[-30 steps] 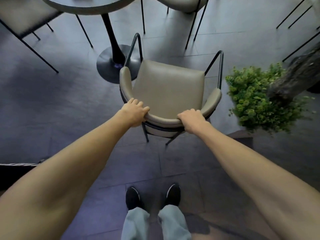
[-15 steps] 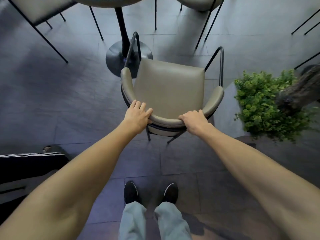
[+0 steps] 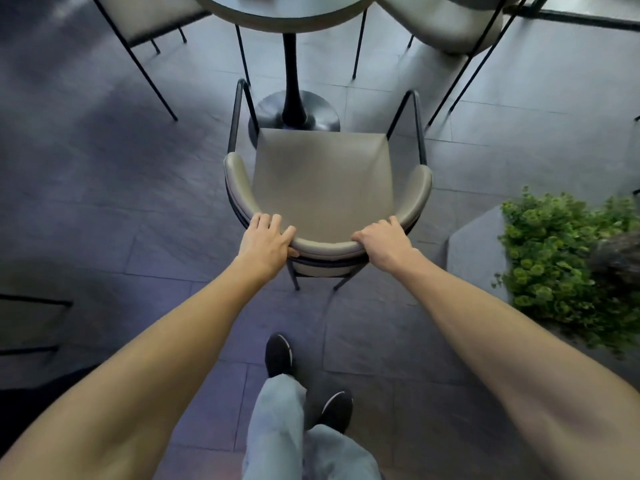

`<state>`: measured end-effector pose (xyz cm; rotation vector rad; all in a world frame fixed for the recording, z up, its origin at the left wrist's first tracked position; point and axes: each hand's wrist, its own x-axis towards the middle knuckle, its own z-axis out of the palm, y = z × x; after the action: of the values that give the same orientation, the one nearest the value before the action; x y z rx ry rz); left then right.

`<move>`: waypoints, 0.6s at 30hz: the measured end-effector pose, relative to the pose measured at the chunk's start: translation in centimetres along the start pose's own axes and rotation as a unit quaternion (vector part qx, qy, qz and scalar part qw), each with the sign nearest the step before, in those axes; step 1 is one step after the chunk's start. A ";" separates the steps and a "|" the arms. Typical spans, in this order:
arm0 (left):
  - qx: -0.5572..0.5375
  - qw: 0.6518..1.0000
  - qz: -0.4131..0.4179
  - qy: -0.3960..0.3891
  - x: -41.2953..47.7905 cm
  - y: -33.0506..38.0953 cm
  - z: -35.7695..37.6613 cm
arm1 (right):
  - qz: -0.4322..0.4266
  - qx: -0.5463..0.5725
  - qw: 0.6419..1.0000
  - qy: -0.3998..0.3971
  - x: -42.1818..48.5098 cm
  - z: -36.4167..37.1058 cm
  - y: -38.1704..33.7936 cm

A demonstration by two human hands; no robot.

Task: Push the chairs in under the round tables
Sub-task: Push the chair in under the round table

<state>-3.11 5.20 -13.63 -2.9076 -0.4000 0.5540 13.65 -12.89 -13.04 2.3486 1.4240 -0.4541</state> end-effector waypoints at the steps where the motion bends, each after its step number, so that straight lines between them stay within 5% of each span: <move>1: 0.001 1.000 -0.001 -0.004 0.6 -0.9 -0.2 | -0.003 -0.001 1.000 0.000 0.9 -0.4 -0.1; 18: -0.009 0.999 -0.026 -0.038 9.6 -14.8 -1.0 | -0.008 0.009 0.999 0.035 15.8 -6.9 -2.6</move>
<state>2.49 21.96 -13.05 -2.8909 -0.4909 0.6579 18.89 3.66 -14.28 2.3916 1.4769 -0.3947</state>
